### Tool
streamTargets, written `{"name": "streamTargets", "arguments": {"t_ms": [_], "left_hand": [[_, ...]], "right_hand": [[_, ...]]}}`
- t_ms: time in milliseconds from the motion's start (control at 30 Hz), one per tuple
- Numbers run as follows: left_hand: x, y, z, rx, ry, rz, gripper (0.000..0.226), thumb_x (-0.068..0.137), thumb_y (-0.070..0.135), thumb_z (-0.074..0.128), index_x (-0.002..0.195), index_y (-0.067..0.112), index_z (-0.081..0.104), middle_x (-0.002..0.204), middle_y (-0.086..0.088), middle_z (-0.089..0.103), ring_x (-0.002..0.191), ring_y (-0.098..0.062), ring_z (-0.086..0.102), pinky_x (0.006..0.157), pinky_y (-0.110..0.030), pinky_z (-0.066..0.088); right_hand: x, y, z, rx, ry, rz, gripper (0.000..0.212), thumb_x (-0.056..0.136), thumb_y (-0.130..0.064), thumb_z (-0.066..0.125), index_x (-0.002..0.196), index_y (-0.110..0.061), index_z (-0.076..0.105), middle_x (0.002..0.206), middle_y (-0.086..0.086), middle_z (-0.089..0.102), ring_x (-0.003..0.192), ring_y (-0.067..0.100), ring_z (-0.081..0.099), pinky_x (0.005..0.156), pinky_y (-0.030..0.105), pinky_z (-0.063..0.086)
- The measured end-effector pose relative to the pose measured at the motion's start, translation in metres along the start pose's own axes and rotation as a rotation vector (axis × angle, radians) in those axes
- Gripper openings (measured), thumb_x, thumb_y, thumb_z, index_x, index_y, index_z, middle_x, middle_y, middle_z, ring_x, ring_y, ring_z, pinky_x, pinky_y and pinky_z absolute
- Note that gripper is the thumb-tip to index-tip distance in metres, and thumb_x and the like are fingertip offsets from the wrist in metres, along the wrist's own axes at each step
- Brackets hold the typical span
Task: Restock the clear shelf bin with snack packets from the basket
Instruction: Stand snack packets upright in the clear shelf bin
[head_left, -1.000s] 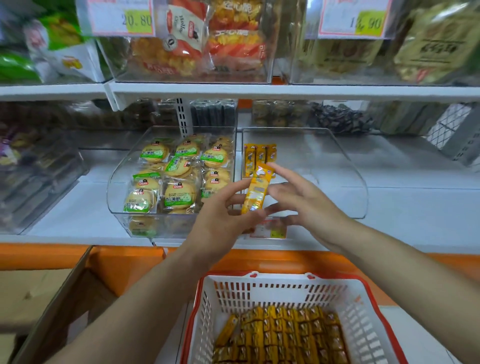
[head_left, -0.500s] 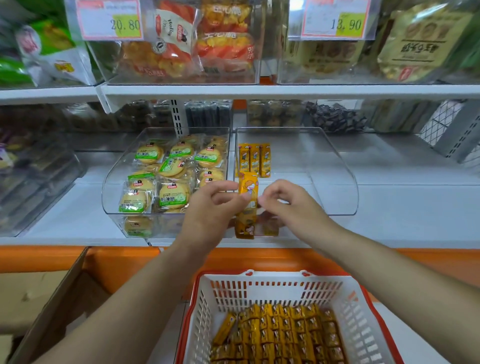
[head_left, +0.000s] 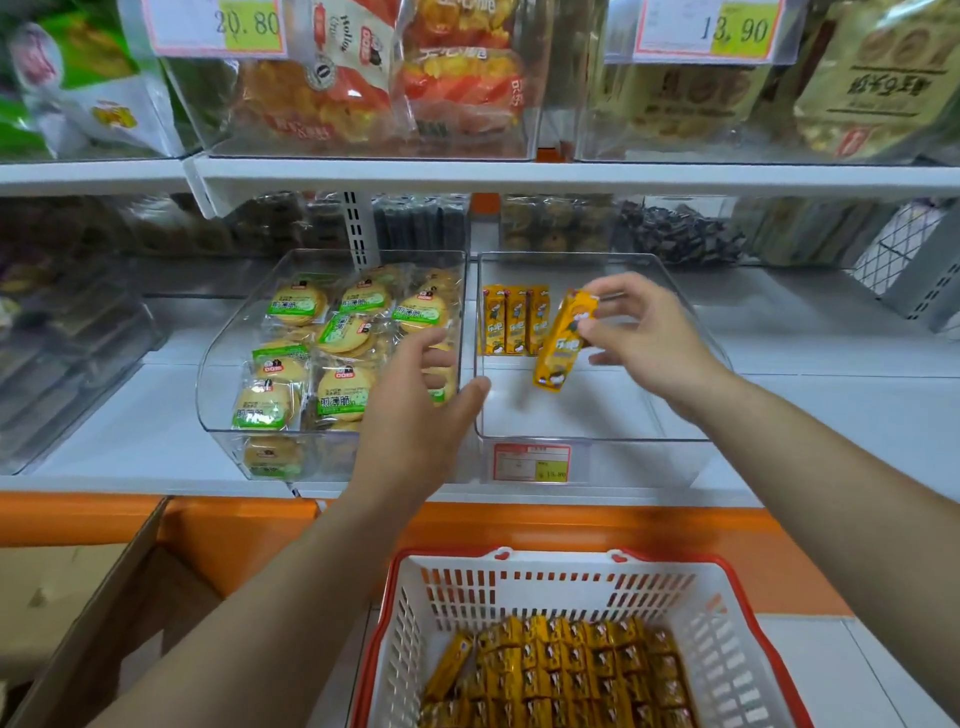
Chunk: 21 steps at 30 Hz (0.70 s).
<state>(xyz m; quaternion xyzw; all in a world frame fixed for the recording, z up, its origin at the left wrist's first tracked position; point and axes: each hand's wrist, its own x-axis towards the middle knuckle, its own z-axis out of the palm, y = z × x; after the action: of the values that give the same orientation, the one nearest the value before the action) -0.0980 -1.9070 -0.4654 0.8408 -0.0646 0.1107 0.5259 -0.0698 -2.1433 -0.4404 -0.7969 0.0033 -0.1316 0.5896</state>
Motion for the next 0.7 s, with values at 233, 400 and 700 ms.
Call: {"name": "streamTargets", "arguments": {"t_ms": [233,400,700], "left_hand": [[0.007,-0.020,0.016,0.367,-0.217,-0.066,0.086,0.080,0.059,0.077,0.150,0.033,0.036,0.146,0.006,0.056,0.124,-0.024,0.062,0.093,-0.052,0.059],[0.013,-0.023,0.022,0.469,-0.193,-0.065,0.100,0.070,0.068,0.079,0.150,0.032,0.032,0.151,0.005,0.050,0.126,-0.025,0.061,0.094,-0.052,0.059],[0.011,-0.026,0.021,0.493,-0.170,-0.029,0.098,0.071,0.070,0.077,0.148,0.034,0.031,0.152,0.007,0.049,0.127,-0.023,0.059,0.094,-0.050,0.058]], "right_hand": [[0.096,0.058,0.000,-0.387,0.074,0.046,0.031,0.082,-0.009,0.077,0.110,-0.018,0.066,0.104,0.010,0.070,0.100,0.032,0.066,0.091,0.049,0.054],[0.146,0.076,0.006,-0.535,0.098,0.026,0.032,0.082,-0.006,0.077,0.112,-0.013,0.070,0.117,0.014,0.070,0.108,0.031,0.066,0.096,0.041,0.053],[0.153,0.085,0.016,-0.641,0.097,0.110,0.050,0.082,-0.021,0.078,0.127,-0.013,0.059,0.127,0.010,0.065,0.112,0.028,0.062,0.079,0.022,0.039]]}}
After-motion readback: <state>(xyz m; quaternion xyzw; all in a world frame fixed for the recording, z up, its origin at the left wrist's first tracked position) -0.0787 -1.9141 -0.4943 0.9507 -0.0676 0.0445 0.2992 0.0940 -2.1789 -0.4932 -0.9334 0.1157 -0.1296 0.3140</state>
